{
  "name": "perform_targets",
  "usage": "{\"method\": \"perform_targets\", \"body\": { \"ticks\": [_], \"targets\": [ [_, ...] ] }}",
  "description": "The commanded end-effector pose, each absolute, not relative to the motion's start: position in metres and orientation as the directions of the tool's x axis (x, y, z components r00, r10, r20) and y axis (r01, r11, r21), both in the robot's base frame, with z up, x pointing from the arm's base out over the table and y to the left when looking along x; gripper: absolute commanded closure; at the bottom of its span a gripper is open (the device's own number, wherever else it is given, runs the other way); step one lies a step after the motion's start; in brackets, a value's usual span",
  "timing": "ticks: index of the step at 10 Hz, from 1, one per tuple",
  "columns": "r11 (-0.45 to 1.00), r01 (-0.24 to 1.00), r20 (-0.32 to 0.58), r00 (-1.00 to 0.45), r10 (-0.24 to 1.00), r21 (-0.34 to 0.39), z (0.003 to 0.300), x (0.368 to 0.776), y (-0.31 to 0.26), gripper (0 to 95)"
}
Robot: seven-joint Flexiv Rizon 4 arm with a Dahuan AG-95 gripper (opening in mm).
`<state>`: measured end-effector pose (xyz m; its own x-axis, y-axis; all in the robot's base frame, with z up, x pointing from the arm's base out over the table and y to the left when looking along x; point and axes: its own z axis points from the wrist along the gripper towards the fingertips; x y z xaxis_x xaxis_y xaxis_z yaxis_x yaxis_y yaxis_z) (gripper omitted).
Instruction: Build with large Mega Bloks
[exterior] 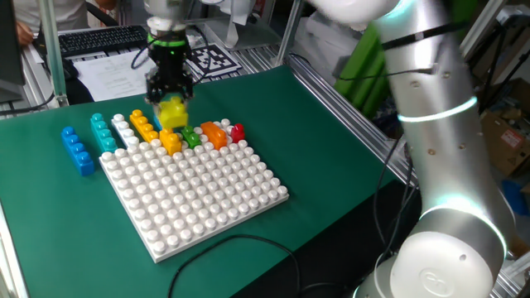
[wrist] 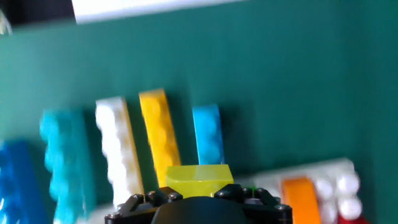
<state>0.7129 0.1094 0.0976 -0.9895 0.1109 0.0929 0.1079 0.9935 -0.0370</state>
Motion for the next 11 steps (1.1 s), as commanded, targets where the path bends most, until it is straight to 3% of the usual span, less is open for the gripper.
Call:
{"method": "perform_targets", "body": {
  "ticks": [1, 11],
  "targets": [
    [0.993, 0.114, 0.253, -0.961, 0.114, -0.015, 0.1073, 0.6744, 0.1189, 95.0],
    [0.992, 0.128, 0.244, -0.962, 0.125, -0.002, 0.1108, 0.6664, 0.1191, 95.0]
  ]
}}
